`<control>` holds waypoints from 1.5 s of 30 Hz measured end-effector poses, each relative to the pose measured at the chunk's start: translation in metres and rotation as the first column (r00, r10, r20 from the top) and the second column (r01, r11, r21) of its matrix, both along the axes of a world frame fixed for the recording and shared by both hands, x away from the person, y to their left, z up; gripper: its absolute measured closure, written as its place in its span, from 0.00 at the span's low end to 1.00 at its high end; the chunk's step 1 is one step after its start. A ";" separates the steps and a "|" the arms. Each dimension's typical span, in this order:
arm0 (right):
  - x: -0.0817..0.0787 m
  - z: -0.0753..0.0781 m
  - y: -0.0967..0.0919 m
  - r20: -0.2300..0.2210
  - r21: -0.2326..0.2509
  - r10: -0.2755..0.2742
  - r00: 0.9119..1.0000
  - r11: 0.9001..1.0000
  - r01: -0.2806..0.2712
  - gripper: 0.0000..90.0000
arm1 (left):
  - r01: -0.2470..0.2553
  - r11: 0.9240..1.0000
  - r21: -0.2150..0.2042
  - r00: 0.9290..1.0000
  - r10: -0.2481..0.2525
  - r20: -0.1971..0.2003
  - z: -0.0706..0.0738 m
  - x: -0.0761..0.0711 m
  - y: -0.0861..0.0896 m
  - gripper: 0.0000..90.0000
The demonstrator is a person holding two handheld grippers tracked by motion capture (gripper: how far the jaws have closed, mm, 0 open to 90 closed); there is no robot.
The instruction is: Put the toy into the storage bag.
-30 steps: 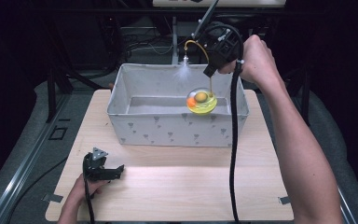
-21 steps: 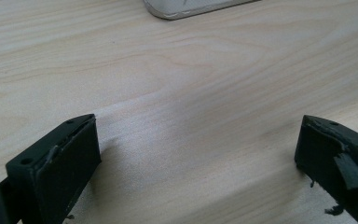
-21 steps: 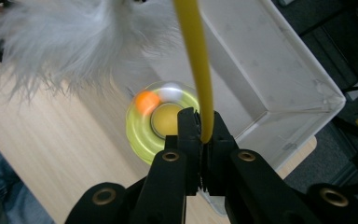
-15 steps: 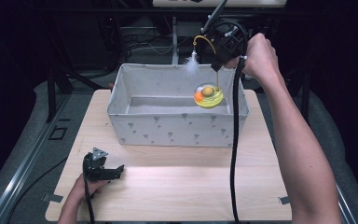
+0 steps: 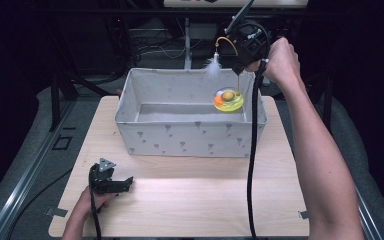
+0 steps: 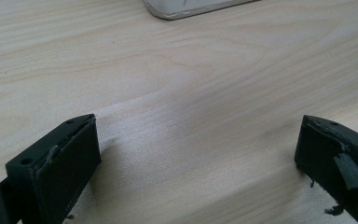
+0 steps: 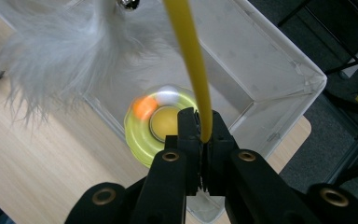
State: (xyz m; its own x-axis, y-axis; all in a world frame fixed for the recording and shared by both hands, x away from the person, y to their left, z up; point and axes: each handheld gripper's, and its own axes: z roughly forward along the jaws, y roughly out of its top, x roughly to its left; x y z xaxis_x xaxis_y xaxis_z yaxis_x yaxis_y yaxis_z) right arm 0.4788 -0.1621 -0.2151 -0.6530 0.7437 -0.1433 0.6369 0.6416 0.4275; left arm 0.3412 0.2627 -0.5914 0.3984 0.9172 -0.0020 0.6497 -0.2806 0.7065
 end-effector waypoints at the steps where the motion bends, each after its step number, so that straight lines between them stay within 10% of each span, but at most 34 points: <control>1: 0.001 -0.002 0.000 0.001 0.001 -0.002 1.000 1.000 0.002 0.98 | 0.000 1.000 0.000 1.000 0.000 0.000 0.000 0.000 0.000 0.00; 45: 0.025 -0.075 -0.024 -0.088 0.016 -0.066 0.994 0.998 0.068 0.98 | 0.001 1.000 0.000 1.000 -0.001 0.000 0.000 0.000 0.000 0.00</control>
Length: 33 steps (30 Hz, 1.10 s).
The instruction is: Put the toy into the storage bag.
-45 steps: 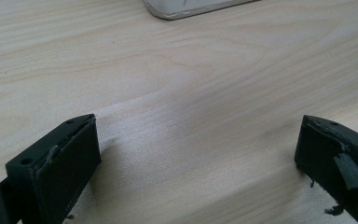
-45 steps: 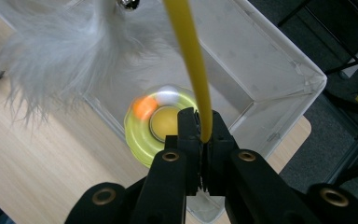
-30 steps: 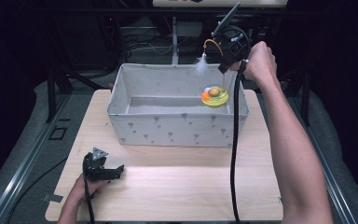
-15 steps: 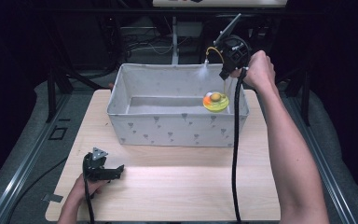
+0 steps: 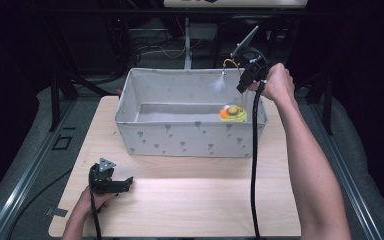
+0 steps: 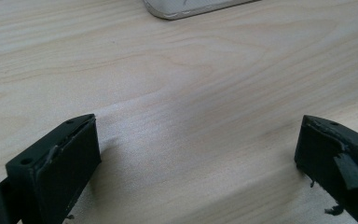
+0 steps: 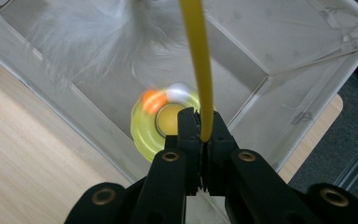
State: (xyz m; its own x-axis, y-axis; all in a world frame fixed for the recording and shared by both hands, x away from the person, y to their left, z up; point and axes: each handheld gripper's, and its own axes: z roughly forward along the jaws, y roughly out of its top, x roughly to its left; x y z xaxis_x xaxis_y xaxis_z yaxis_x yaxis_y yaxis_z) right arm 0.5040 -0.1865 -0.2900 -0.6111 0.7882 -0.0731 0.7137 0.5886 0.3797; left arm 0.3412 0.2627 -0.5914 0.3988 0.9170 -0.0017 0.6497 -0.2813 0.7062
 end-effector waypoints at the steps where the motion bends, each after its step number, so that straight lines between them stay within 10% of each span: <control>1: 0.000 -0.001 -0.001 -0.002 -0.002 0.002 1.000 1.000 -0.002 0.98 | 0.000 1.000 0.000 1.000 0.000 0.000 0.000 0.000 0.000 0.00; 33: -0.007 -0.047 -0.021 -0.098 -0.033 -0.010 0.995 0.999 0.007 0.98 | 0.000 1.000 0.000 1.000 0.000 0.000 0.000 0.000 0.000 0.00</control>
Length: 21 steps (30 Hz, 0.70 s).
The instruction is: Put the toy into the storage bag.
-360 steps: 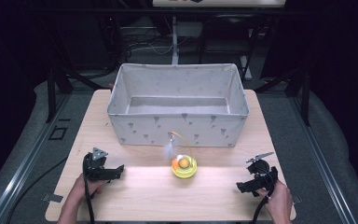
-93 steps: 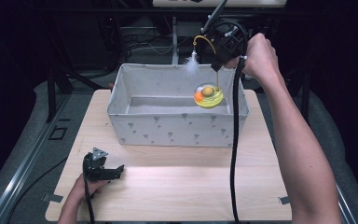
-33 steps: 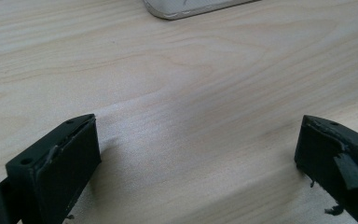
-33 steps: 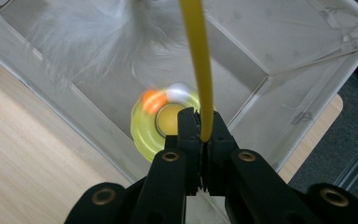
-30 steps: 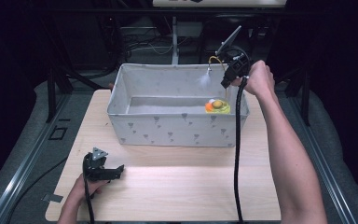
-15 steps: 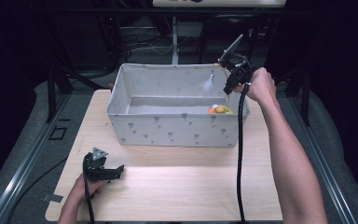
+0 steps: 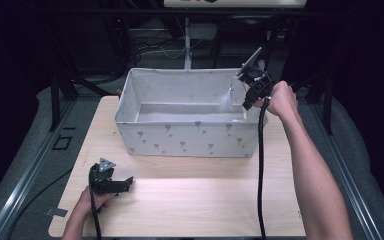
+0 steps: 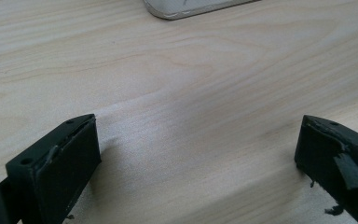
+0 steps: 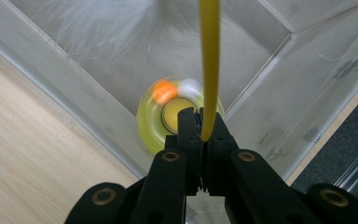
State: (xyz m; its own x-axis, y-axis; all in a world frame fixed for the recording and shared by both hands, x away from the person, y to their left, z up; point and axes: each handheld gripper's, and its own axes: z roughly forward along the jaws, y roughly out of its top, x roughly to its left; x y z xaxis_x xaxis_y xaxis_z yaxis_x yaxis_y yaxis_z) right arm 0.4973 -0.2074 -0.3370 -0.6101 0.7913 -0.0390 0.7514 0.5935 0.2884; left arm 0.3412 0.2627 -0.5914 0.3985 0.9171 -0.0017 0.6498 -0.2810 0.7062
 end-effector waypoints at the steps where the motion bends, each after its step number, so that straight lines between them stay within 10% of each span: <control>1: -0.001 -0.002 -0.001 0.001 0.005 -0.005 1.000 1.000 0.005 0.98 | -0.001 1.000 0.000 1.000 0.001 0.000 0.000 0.000 0.000 0.00; 21: -0.003 -0.041 -0.016 -0.077 0.008 -0.034 0.996 0.999 0.034 0.98 | -0.001 1.000 0.000 1.000 0.001 0.000 0.000 0.000 0.000 0.00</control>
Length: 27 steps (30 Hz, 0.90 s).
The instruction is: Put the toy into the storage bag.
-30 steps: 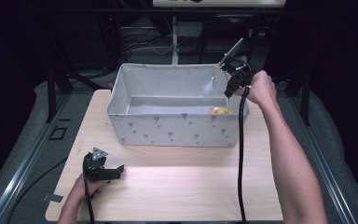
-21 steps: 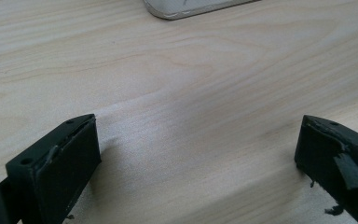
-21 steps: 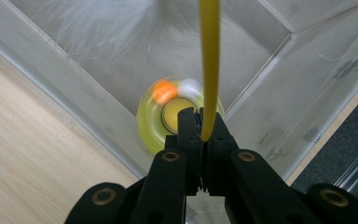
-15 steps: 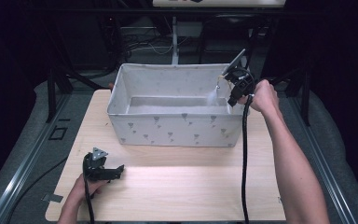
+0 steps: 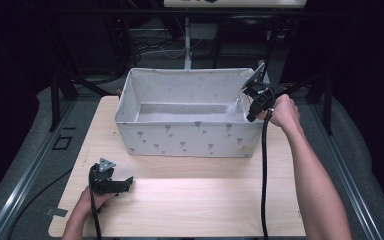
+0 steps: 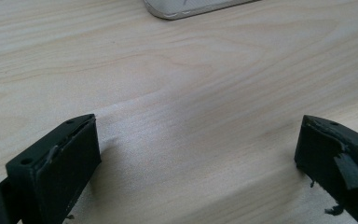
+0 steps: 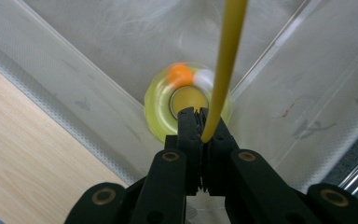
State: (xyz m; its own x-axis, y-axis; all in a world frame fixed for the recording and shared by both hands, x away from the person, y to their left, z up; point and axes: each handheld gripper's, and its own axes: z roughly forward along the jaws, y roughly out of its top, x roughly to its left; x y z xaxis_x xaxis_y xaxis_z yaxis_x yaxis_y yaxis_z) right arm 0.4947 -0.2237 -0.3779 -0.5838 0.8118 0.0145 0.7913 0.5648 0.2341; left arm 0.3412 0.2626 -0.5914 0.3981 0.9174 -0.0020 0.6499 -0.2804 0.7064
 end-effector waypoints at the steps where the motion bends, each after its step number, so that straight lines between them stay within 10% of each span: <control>1: 0.001 -0.001 0.000 -0.004 -0.011 -0.001 1.000 1.000 0.001 0.98 | 0.000 1.000 0.000 1.000 0.000 0.000 0.000 0.000 0.000 0.00; 27: 0.002 -0.005 -0.004 -0.030 0.004 -0.028 0.999 1.000 0.028 0.95 | 0.000 1.000 0.000 1.000 0.000 0.000 0.000 0.000 0.000 0.00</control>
